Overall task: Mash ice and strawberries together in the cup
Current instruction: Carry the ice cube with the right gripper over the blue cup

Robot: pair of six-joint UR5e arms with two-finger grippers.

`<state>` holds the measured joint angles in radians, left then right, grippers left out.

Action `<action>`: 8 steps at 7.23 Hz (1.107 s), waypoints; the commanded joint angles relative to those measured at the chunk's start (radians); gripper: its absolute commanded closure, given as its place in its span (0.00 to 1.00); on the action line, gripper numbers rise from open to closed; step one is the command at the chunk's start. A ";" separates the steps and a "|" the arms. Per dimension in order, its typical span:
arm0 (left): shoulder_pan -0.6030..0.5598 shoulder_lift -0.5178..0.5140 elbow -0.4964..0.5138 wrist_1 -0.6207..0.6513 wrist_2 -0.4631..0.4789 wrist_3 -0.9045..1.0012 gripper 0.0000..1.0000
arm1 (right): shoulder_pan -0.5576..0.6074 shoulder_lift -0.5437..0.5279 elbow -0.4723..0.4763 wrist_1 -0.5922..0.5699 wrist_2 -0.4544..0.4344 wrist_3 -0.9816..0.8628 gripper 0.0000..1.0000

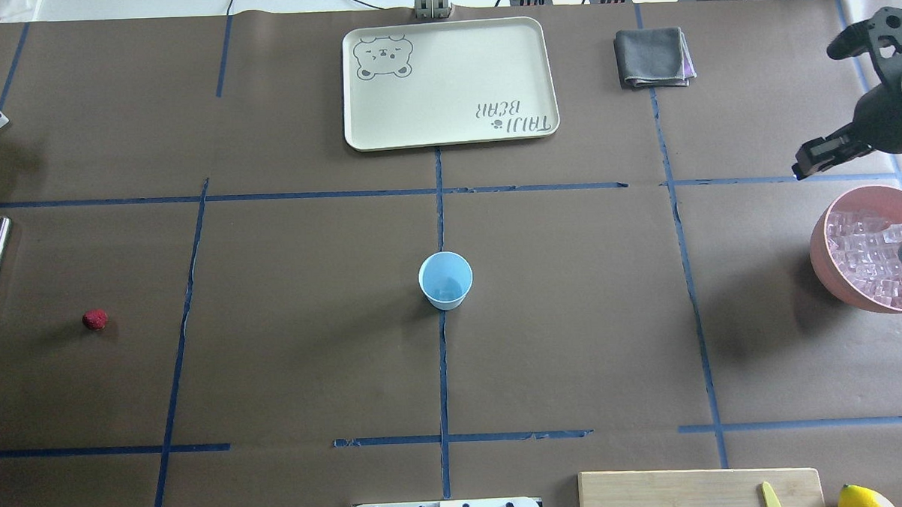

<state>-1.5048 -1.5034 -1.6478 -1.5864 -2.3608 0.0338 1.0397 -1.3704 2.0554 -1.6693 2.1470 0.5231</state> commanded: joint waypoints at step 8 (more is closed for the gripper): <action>0.000 0.000 0.000 0.002 0.000 0.001 0.00 | -0.542 0.612 -0.331 -0.069 -0.376 0.743 1.00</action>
<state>-1.5048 -1.5033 -1.6481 -1.5850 -2.3608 0.0353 0.5714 -0.8177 1.7881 -1.7381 1.8455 1.1977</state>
